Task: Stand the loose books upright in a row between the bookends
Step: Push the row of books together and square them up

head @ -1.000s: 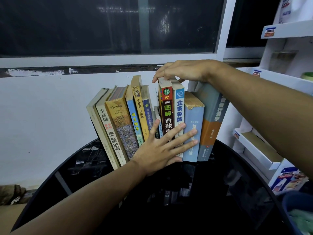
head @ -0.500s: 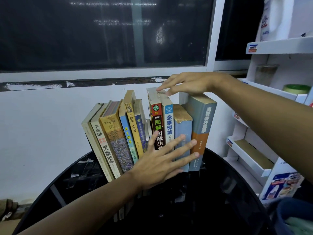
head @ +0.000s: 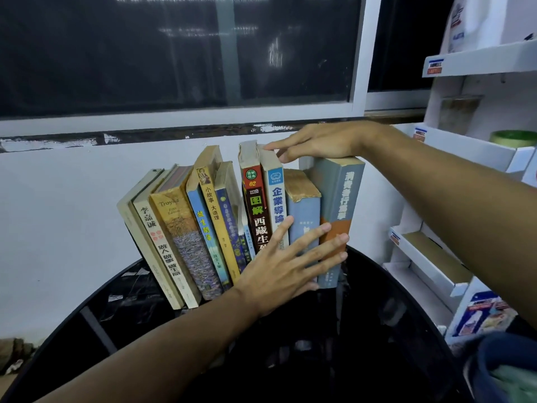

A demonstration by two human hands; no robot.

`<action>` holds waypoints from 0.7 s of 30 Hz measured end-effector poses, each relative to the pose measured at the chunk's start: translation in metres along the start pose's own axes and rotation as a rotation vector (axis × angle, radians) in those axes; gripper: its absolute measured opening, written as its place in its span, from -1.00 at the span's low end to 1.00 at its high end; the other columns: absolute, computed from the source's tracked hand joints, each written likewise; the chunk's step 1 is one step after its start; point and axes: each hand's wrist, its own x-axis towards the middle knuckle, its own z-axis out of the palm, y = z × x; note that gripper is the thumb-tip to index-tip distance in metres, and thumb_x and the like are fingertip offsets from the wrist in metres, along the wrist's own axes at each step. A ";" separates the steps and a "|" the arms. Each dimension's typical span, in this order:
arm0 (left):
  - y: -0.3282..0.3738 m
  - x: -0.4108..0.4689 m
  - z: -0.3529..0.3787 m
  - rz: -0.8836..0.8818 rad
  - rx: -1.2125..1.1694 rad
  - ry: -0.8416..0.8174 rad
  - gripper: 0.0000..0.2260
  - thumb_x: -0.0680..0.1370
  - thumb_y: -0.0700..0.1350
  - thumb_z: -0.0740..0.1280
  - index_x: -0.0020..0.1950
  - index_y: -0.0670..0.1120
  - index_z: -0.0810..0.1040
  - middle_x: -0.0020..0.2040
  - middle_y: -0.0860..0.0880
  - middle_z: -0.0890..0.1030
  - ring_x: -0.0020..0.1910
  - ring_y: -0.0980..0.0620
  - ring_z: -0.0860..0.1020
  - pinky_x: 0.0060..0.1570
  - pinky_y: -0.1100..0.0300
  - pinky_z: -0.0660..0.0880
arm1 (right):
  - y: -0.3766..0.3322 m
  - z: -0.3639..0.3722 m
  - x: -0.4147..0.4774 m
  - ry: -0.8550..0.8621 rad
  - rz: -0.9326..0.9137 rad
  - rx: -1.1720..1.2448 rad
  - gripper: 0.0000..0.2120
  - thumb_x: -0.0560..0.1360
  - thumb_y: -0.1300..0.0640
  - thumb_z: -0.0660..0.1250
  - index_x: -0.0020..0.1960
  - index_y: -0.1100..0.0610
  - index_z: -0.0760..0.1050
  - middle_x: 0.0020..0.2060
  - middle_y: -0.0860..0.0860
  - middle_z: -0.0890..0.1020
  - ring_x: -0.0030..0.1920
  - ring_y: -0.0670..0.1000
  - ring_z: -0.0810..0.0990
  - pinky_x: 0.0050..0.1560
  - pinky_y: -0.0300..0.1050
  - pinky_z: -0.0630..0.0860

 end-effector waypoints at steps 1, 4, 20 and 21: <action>0.000 0.000 0.000 0.004 0.005 0.004 -0.29 0.64 0.31 0.15 0.68 0.08 -0.05 0.69 0.02 -0.09 0.66 -0.09 -0.14 0.52 -0.34 -0.26 | 0.000 0.001 0.000 0.002 -0.006 0.006 -0.57 0.63 -0.20 0.17 0.49 -0.25 0.34 0.45 -0.18 0.42 0.46 -0.04 0.31 0.44 0.00 0.21; -0.001 0.001 0.000 0.012 0.017 0.011 -0.29 0.64 0.31 0.16 0.68 0.08 -0.03 0.69 0.01 -0.06 0.65 -0.09 -0.14 0.52 -0.35 -0.29 | 0.001 0.002 0.001 0.021 -0.011 0.028 -0.58 0.63 -0.18 0.19 0.48 -0.20 0.38 0.46 -0.16 0.42 0.46 -0.02 0.31 0.48 0.05 0.20; -0.002 0.003 0.008 0.020 0.014 0.006 -0.31 0.67 0.26 0.15 0.68 0.05 -0.06 0.69 -0.03 -0.11 0.65 -0.15 -0.17 0.52 -0.35 -0.29 | 0.004 0.005 0.011 0.038 0.028 0.082 -0.63 0.65 -0.19 0.14 0.41 -0.21 0.47 0.36 -0.20 0.52 0.38 -0.07 0.34 0.23 -0.08 0.23; -0.003 0.004 0.009 0.017 0.014 0.006 -0.31 0.67 0.26 0.16 0.68 0.05 -0.07 0.69 -0.03 -0.11 0.65 -0.15 -0.17 0.52 -0.35 -0.29 | 0.004 0.005 0.011 0.040 0.036 0.086 -0.63 0.65 -0.18 0.14 0.41 -0.19 0.47 0.35 -0.19 0.53 0.37 -0.07 0.34 0.23 -0.08 0.23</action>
